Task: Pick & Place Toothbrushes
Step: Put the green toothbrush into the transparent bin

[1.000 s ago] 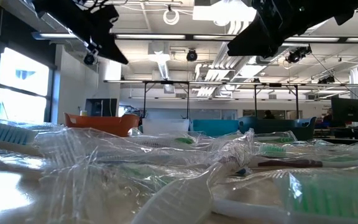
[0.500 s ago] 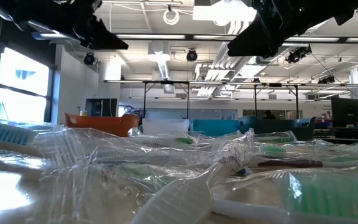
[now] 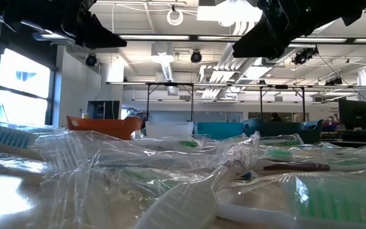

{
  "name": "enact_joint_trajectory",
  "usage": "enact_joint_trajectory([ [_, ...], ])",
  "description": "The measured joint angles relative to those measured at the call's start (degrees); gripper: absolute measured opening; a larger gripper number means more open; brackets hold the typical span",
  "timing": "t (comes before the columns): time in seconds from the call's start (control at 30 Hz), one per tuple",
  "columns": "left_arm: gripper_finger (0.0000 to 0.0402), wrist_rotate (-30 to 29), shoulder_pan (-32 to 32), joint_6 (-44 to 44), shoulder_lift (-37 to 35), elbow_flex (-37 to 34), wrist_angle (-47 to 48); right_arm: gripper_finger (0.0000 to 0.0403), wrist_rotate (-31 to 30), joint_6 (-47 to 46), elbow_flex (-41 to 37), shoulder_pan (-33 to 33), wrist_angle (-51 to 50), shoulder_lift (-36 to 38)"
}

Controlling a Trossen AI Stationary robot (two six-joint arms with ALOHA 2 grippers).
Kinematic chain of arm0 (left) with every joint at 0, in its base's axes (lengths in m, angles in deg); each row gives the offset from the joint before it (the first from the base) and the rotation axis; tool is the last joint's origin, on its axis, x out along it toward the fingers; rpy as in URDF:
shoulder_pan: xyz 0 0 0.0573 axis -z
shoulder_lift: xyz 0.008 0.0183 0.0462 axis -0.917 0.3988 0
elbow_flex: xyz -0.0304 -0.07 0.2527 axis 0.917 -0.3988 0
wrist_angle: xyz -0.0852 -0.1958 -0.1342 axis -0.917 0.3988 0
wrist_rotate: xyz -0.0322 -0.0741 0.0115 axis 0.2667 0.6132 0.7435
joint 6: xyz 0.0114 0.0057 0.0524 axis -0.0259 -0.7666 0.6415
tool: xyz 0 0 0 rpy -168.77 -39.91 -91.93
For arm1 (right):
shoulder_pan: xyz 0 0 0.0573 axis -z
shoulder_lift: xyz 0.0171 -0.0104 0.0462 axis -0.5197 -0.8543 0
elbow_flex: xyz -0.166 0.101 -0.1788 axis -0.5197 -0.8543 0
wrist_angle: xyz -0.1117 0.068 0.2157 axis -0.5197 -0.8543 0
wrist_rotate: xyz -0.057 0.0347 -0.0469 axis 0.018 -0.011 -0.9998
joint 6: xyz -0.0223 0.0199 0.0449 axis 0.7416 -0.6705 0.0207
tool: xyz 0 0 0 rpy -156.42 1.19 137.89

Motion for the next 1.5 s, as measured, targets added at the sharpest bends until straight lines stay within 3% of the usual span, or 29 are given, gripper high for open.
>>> enact_joint_trajectory([
  [0.67, 0.0, -0.3, 0.0, -0.1, 0.0, 0.0, 6.0, 0.0171, 0.0, 0.5, 0.0, 0.0, 0.0, 0.0],
  [1.5, 0.0001, -0.3, 0.0, -0.1, 0.1, 0.0, 5.8, 0.0171, 0.0, 0.5, 0.0, 0.0, 0.9, 0.0],
])
